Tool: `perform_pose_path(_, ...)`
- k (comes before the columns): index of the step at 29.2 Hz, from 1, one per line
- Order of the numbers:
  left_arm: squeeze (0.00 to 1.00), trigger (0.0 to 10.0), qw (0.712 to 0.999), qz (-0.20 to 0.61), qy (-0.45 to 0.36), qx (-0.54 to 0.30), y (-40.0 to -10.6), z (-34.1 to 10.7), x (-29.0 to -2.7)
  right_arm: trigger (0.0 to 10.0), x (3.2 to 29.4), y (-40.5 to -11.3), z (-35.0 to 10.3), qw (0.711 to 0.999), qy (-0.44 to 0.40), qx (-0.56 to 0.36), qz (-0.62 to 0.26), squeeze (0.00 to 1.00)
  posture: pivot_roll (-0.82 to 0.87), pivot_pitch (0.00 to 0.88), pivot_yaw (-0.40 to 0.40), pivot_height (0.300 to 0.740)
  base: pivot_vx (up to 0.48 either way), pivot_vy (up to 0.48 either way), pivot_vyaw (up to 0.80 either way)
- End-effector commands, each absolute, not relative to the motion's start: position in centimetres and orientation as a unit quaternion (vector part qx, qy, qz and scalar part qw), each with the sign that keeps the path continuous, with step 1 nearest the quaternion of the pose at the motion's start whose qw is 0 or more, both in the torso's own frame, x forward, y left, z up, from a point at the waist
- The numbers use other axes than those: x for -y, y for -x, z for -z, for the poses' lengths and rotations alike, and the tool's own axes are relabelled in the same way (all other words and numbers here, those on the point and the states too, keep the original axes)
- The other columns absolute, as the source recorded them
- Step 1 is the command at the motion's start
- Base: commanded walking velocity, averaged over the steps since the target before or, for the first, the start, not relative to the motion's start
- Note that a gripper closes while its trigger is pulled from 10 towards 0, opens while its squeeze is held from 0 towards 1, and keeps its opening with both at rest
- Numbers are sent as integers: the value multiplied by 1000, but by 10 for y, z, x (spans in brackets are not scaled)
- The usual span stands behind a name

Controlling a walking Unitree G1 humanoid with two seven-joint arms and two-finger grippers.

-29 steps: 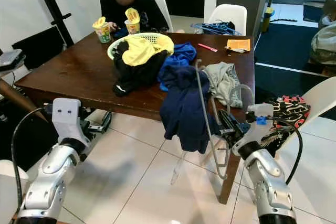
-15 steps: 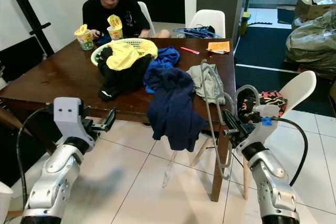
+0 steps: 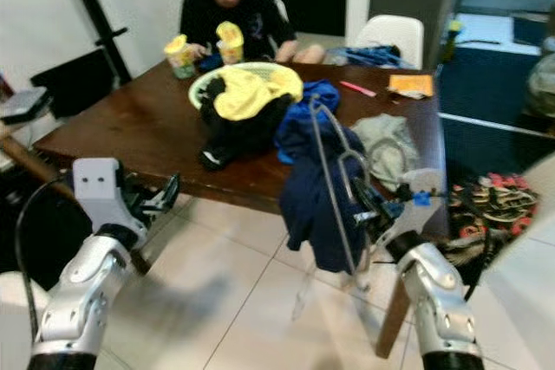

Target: Hang hanger

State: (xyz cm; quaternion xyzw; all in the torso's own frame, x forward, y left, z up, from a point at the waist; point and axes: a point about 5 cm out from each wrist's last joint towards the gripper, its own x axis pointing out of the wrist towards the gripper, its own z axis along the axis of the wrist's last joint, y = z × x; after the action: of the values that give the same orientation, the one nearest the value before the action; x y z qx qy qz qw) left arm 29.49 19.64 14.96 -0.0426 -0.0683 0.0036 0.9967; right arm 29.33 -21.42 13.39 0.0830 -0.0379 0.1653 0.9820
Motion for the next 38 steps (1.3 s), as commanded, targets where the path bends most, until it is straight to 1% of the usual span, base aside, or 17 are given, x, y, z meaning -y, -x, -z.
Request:
perform_pose_path(1,0,10000,996,-6,41,83,-297,-159,-200,10000,214,-295,-133,983,-90,33,-159,0,-21,0,65,740,356,0,0)
perform_pose_path(3,0,10000,995,-6,41,89,-297,-163,-201,10000,215,-296,-132,983,-91,31,-156,0,-21,0,65,740,360,0,0)
perform_pose_path(4,0,10000,994,-4,39,101,-299,-172,-203,10000,218,-297,-132,984,-104,34,-142,0,-14,8,81,740,352,0,-675)
perform_pose_path(6,0,10000,990,10,34,140,-302,-198,-204,10000,227,-299,-131,984,-138,36,-108,0,-17,0,77,740,352,0,-800)
perform_pose_path(10,0,10000,986,15,43,160,-304,-211,-201,10000,225,-299,-132,984,-131,37,-113,0,-21,1,85,740,354,0,-800)
perform_pose_path(13,0,10000,985,17,46,167,-305,-214,-199,10000,225,-299,-132,984,-130,38,-113,0,-24,0,81,740,354,0,-800)
perform_pose_path(18,0,10000,984,15,44,175,-305,-219,-197,10000,225,-298,-131,985,-127,38,-113,0,-23,0,91,740,356,0,0)
perform_pose_path(22,0,10000,984,2,46,174,-305,-220,-204,10000,224,-297,-130,985,-127,38,-114,0,-20,0,92,740,345,0,0)
perform_pose_path(26,0,10000,986,-5,61,157,-306,-216,-214,10000,222,-296,-130,984,-131,36,-115,0,-24,2,96,740,324,0,0)
perform_pose_path(29,0,10000,987,-9,65,147,-307,-213,-215,10000,222,-295,-129,984,-131,35,-115,0,-26,1,96,740,262,0,0)
perform_pose_path(30,0,10000,990,-16,73,121,-310,-206,-216,10000,222,-295,-129,984,-131,34,-115,0,-26,0,95,740,0,0,0)
perform_pose_path(31,0,10000,990,-16,73,121,-310,-206,-216,10000,222,-295,-129,984,-131,34,-115,0,-26,0,95,740,0,0,0)
perform_pose_path(32,0,10000,993,-19,72,95,-312,-200,-216,10000,222,-295,-129,984,-132,34,-116,0,-23,8,96,740,0,0,0)
perform_pose_path(35,0,10000,994,-16,73,77,-314,-194,-215,10000,222,-294,-129,984,-133,34,-116,0,-24,6,96,740,0,0,0)
perform_pose_path(36,0,10000,996,8,72,58,-315,-189,-209,10000,223,-294,-128,984,-133,33,-116,0,-28,0,98,740,0,0,0)
perform_pose_path(37,0,10000,996,8,72,58,-315,-189,-209,10000,223,-294,-128,984,-133,33,-116,0,-28,0,98,740,0,0,0)
perform_pose_path(38,0,10000,997,29,64,37,-316,-185,-204,10000,224,-293,-127,984,-132,31,-116,0,-35,0,104,740,0,0,0)
